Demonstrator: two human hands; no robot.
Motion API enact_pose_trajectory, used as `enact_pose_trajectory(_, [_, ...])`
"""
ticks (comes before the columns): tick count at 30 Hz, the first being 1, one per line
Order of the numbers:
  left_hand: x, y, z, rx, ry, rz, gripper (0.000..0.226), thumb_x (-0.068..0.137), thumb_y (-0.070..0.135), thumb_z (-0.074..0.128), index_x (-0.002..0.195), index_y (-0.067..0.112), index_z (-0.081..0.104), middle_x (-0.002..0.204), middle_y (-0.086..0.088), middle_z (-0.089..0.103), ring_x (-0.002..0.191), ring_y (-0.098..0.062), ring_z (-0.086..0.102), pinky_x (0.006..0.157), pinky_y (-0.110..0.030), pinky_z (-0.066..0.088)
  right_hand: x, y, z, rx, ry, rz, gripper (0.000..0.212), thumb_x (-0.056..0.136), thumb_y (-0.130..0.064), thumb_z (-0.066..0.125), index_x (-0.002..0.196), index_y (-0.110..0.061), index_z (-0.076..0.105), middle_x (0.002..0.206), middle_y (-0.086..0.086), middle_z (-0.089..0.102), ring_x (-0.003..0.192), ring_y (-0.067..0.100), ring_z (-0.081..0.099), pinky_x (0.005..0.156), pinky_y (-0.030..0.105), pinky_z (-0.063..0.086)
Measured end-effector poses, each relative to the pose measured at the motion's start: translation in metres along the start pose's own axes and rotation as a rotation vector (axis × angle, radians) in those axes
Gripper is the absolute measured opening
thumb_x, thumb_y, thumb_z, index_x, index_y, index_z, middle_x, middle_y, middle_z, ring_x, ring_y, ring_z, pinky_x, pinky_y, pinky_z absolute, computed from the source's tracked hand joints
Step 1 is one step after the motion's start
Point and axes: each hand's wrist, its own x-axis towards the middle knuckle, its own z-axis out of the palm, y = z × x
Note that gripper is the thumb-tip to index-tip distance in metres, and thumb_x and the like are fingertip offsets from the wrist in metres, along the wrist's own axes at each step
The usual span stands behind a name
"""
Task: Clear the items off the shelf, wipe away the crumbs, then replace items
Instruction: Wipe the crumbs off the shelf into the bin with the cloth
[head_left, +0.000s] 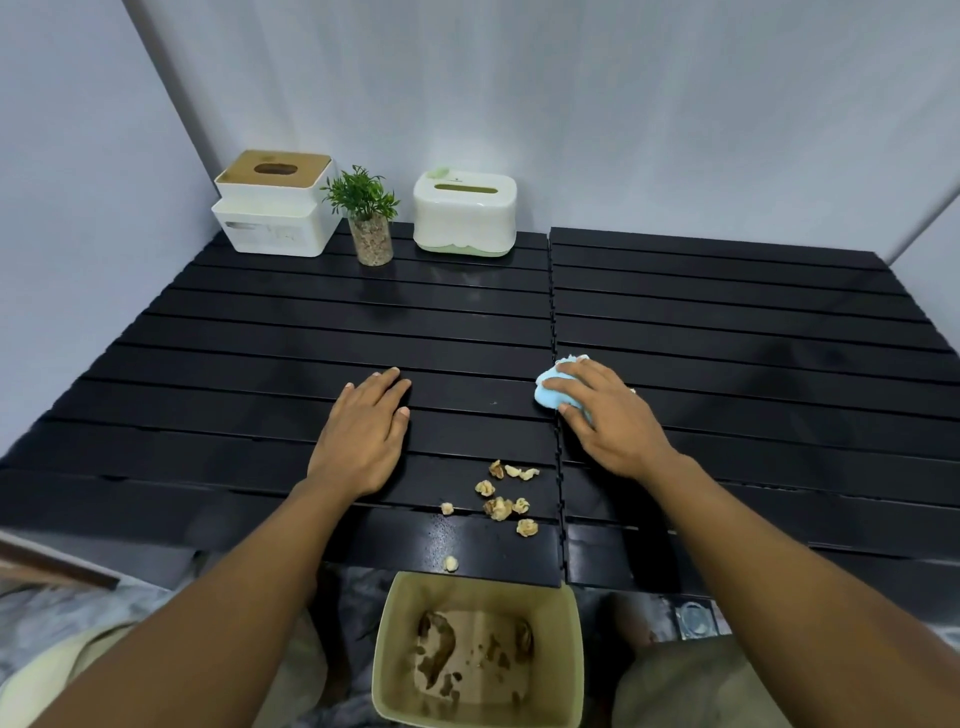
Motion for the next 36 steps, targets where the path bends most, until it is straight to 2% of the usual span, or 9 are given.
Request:
enact_pose_trajectory(8, [0.001,0.000,0.001,0.012,-0.006,0.006,0.048,0.101,0.031,0.029,0.146,0.016,0.035,0.155,0.001,0.028,0.144,-0.015,0.018,0.120,-0.036,0.005,-0.037,-0.044,0.009,0.158,-0.067,-0.139,0.037,0.094,-0.024,0.051,0.128,-0.038,0.053,0.140,-0.019,0.045,0.135,0.004,0.030,0.103,0.036,0.040])
enact_pose_trajectory(12, [0.000,0.000,0.000,0.011,-0.006,0.008,0.048,0.101,0.031,0.029,0.146,0.015,0.034,0.156,0.000,0.028,0.145,-0.016,0.018,0.120,-0.036,0.005,-0.054,-0.054,0.011,0.255,-0.114,-0.215,0.037,0.095,-0.023,0.052,0.129,-0.038,0.053,0.140,-0.020,0.046,0.137,0.003,0.030,0.108,0.031,0.035])
enact_pose_trajectory(17, [-0.001,0.001,0.000,0.006,-0.005,0.011,0.047,0.102,0.030,0.029,0.146,0.015,0.034,0.156,0.000,0.027,0.145,-0.017,0.017,0.120,-0.036,0.005,-0.008,-0.040,0.009,0.379,0.253,-0.042,0.038,0.093,-0.014,0.052,0.130,-0.021,0.056,0.137,-0.003,0.053,0.134,0.015,0.039,0.112,0.036,0.032])
enact_pose_trajectory(18, [-0.001,0.001,0.000,0.006,-0.003,0.013,0.047,0.102,0.029,0.030,0.146,0.015,0.034,0.156,0.000,0.027,0.145,-0.017,0.017,0.120,-0.036,0.005,0.008,-0.037,0.009,0.373,0.254,0.010,0.040,0.093,-0.015,0.051,0.132,-0.022,0.054,0.138,-0.002,0.051,0.134,0.016,0.038,0.112,0.037,0.032])
enact_pose_trajectory(20, [-0.001,0.001,0.000,0.006,-0.002,0.013,0.047,0.102,0.028,0.031,0.146,0.015,0.034,0.156,-0.001,0.028,0.145,-0.017,0.017,0.120,-0.036,0.005,0.033,-0.032,0.015,0.250,0.107,0.076,0.044,0.096,-0.022,0.049,0.139,-0.025,0.045,0.145,-0.002,0.045,0.139,0.020,0.031,0.113,0.041,0.029])
enact_pose_trajectory(23, [0.000,0.001,0.000,0.007,0.000,0.016,0.047,0.101,0.028,0.031,0.146,0.015,0.035,0.155,0.000,0.028,0.145,-0.017,0.017,0.120,-0.036,0.005,0.044,-0.029,0.031,-0.015,-0.049,0.054,0.048,0.096,-0.033,0.045,0.143,-0.028,0.039,0.150,-0.001,0.037,0.143,0.025,0.021,0.114,0.046,0.025])
enact_pose_trajectory(29, [0.000,0.000,0.001,0.012,0.012,0.021,0.046,0.101,0.028,0.032,0.145,0.015,0.037,0.154,-0.001,0.031,0.144,-0.018,0.020,0.120,-0.038,0.007,0.017,-0.042,0.018,0.041,-0.057,-0.099,0.040,0.092,-0.031,0.051,0.133,-0.032,0.050,0.142,-0.008,0.044,0.135,0.015,0.032,0.100,0.036,0.037])
enact_pose_trajectory(32, [0.000,0.000,0.001,0.010,0.012,0.019,0.046,0.100,0.028,0.031,0.145,0.015,0.036,0.154,-0.001,0.030,0.144,-0.018,0.020,0.120,-0.038,0.007,-0.003,-0.050,0.015,0.059,-0.086,-0.153,0.038,0.091,-0.030,0.053,0.130,-0.032,0.052,0.139,-0.009,0.047,0.132,0.014,0.036,0.099,0.035,0.040])
enact_pose_trajectory(36, [0.000,0.000,0.001,0.004,0.021,0.020,0.046,0.100,0.028,0.032,0.144,0.015,0.038,0.154,-0.002,0.031,0.143,-0.019,0.021,0.119,-0.039,0.008,-0.018,-0.042,0.006,-0.123,-0.016,-0.199,0.040,0.091,-0.038,0.050,0.130,-0.031,0.053,0.139,-0.002,0.047,0.132,0.021,0.037,0.102,0.047,0.037])
